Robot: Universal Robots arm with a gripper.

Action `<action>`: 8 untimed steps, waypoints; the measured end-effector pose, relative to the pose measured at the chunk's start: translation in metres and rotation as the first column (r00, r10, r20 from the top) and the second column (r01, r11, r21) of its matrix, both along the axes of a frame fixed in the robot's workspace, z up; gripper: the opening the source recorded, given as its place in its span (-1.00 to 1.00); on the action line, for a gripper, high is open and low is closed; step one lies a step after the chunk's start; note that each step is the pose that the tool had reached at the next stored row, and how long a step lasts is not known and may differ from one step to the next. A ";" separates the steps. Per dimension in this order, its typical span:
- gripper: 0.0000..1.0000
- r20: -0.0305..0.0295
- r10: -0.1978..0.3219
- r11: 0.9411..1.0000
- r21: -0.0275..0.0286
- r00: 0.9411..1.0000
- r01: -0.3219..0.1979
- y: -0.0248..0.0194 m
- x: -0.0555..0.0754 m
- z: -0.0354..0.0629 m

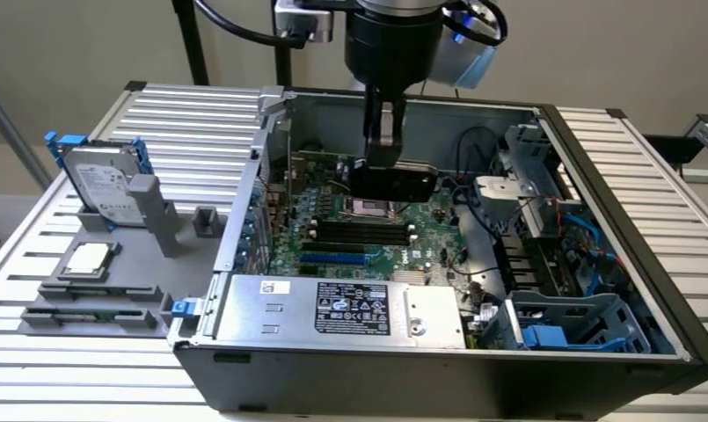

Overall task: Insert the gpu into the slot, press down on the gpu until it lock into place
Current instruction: 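Insert the gpu into the slot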

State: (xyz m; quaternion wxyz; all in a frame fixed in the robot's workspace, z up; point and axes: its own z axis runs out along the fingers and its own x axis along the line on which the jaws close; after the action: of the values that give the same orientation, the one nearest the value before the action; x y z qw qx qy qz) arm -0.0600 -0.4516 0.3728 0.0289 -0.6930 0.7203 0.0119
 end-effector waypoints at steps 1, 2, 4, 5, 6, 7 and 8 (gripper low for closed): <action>-0.48 0.000 0.000 1.000 0.000 1.000 0.000 -0.0013 -0.001 -0.0018; -0.48 0.000 -0.001 1.000 0.000 1.000 0.001 -0.0025 -0.002 -0.0035; -0.48 0.000 -0.002 1.000 0.000 1.000 0.002 -0.0050 -0.004 -0.0072; -0.48 0.000 -0.002 1.000 0.000 1.000 0.002 -0.0063 -0.005 -0.0091; -0.48 0.000 -0.002 1.000 0.000 1.000 0.002 -0.0074 -0.007 -0.0110; -0.48 0.000 -0.002 1.000 0.000 1.000 0.002 -0.0083 -0.008 -0.0128; -0.48 0.000 -0.002 1.000 0.000 1.000 0.002 -0.0092 -0.009 -0.0145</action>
State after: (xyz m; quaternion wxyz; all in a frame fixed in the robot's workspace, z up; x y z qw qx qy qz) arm -0.0689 -0.4608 0.3583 0.0290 -0.6922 0.7210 0.0119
